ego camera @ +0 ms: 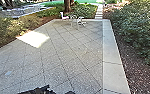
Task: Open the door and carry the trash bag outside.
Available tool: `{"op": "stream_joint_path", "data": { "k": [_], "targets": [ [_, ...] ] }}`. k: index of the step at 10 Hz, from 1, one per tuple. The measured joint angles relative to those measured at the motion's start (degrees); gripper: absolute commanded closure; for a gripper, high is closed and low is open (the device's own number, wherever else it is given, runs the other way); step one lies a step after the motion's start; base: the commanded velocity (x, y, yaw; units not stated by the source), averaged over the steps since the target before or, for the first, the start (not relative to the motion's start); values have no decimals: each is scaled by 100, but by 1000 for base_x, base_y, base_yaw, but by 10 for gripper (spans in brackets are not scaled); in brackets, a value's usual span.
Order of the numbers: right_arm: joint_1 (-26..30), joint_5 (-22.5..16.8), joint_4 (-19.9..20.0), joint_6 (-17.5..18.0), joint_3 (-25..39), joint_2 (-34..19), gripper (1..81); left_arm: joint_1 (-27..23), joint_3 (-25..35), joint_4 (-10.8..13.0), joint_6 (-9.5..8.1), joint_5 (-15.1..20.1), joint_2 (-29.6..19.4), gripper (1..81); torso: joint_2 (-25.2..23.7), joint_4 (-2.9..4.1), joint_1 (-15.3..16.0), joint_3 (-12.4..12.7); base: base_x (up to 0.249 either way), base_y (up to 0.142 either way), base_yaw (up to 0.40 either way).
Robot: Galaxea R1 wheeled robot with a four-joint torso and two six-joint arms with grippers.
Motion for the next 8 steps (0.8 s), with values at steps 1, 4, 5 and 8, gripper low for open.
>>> {"op": "stream_joint_path", "data": {
  "k": [1, 4, 5, 8],
  "targets": [
    [-9, 0, -1, 0, 5, 2, 10, 107, 0, 0, 20, -2, 44, 10, 2, 0, 2, 55, 0, 0, 0],
    [-46, -23, -4, 2, 17, 2, 10, 1089, -104, 149, 228, -121, 232, 10, 2, -2, 2, 542, 0, 0, 0],
    [-52, -28, -4, 5, 20, 4, 10, 1514, -167, 251, 347, -226, 347, 10, 2, -46, -2, 645, 0, 0, 0],
    [-99, -37, -4, 11, 48, 9, 10, 2572, -335, 660, 680, -669, 837, 10, 0, -450, -4, 1080, 0, 0, 0]
  ]
}}
